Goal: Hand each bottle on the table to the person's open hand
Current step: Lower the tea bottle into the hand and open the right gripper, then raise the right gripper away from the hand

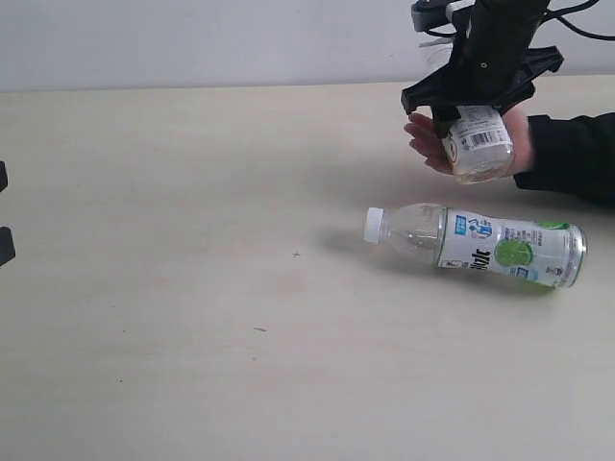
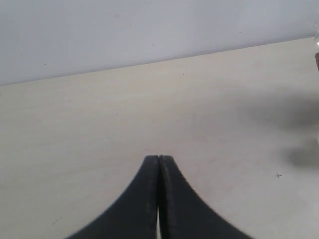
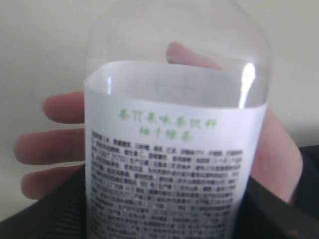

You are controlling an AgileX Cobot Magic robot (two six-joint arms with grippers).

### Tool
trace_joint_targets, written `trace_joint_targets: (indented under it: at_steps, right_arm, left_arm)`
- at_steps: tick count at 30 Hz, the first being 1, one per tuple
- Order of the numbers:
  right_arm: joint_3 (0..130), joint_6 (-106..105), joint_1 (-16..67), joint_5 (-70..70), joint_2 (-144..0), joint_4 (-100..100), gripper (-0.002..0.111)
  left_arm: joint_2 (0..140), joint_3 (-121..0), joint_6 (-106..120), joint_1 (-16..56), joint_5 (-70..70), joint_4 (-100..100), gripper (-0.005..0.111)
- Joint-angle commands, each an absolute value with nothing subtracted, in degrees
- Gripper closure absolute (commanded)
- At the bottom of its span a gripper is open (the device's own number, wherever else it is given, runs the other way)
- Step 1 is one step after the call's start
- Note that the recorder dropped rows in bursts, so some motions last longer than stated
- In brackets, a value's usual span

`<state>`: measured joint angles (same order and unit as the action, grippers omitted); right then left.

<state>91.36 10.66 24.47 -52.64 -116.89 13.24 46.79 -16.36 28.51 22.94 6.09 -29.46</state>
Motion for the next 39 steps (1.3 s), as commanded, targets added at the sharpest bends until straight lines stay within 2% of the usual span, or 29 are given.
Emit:
trace_joint_targets:
  at_steps: [1,5,12,17,20,27,39]
  right_arm:
    - [92.0,11.8,24.2,-54.3,-116.8,15.2,0.105]
    - [92.0,11.7,24.2,-56.2,-116.8,15.1,0.089]
    - [92.0,11.7,24.2,-56.7,-116.8,15.1,0.039]
    - [92.0,11.7,24.2,-57.7,-116.8,16.1,0.021]
    - [92.0,11.5,24.2,-58.7,-116.3,16.8,0.016]
    - [92.0,4.7,24.6,-59.4,-112.5,13.0,0.016]
    - [91.7,-20.1,24.6,-68.2,-104.4,-10.1,0.016]
  left_arm:
    - [46.7,-16.0,28.3,22.8,6.3,-29.2,0.107]
    - [46.7,-16.0,28.3,22.8,6.3,-29.2,0.107]
    - [46.7,-16.0,28.3,22.8,6.3,-29.2,0.107]
    - [46.7,-16.0,28.3,22.8,6.3,-29.2,0.107]
    - [46.7,-16.0,28.3,22.8,6.3,-29.2,0.107]
    - [46.7,-16.0,28.3,22.8,6.3,-29.2,0.107]
    - [46.7,-16.0,28.3,22.8,6.3,-29.2,0.107]
